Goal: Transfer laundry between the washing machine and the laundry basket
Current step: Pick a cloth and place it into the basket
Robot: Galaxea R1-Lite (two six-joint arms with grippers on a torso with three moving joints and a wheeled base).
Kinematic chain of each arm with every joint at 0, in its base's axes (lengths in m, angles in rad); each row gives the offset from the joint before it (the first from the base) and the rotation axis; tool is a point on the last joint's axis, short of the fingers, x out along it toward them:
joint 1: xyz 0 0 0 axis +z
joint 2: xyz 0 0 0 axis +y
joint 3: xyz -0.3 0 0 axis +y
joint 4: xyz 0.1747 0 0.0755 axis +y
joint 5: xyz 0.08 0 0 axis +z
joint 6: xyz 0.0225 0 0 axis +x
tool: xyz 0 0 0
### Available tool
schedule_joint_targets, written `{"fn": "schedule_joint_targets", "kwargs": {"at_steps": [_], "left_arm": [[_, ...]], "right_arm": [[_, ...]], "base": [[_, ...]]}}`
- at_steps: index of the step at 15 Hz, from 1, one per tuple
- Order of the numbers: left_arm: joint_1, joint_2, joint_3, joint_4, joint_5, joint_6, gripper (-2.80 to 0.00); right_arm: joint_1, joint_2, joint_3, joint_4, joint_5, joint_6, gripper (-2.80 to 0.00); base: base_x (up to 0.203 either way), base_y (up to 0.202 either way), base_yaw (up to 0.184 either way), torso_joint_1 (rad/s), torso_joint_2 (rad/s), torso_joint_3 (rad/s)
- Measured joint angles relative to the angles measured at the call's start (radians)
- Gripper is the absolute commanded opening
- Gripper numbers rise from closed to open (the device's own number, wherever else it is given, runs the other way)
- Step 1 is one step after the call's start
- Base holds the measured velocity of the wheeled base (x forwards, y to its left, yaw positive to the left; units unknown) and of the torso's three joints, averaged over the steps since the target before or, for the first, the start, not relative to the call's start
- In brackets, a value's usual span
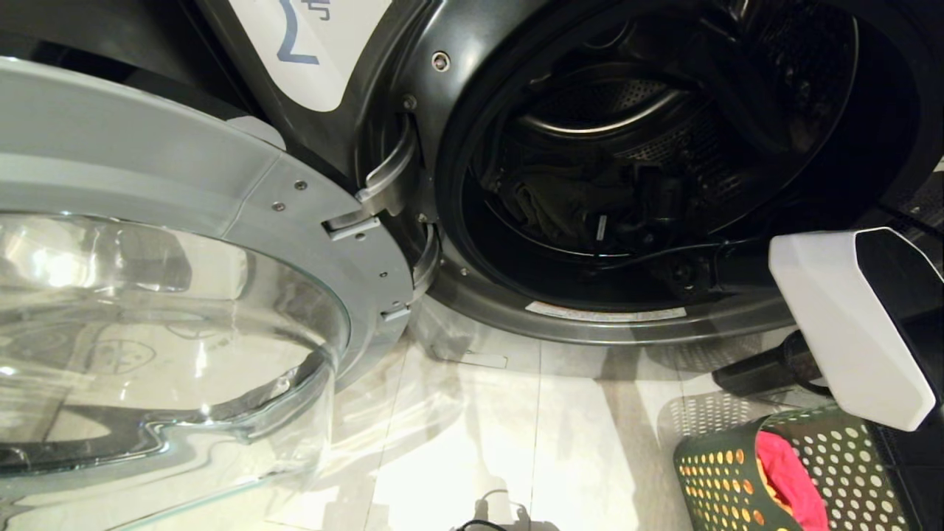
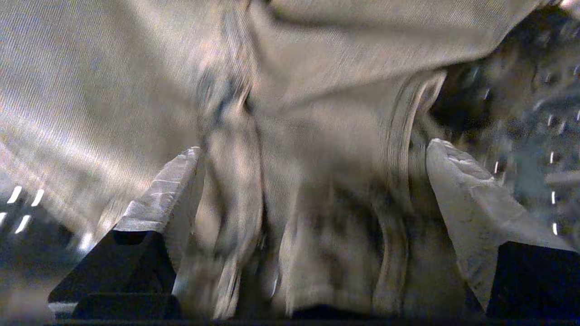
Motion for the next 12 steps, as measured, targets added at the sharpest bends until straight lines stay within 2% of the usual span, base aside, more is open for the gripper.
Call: {"fn": "schedule_joint_targets", "kwargs": {"at_steps": [3,12], "left_arm": [[0.0,0.0,0.0,0.0,0.0,0.0,-2.8],[0.0,0.0,0.0,0.001,0.0,-0.003,-2.8]], "right_arm": [[0.001,-0.027,0.002,0.039,0.0,0.003,0.0],[0.001,-0.053,0.003,-0.05,-0.002,-0.011,0.0]], "base": [[0.0,0.0,0.0,0.0,0.0,0.0],[0.0,0.0,0.0,0.0,0.0,0.0]]}}
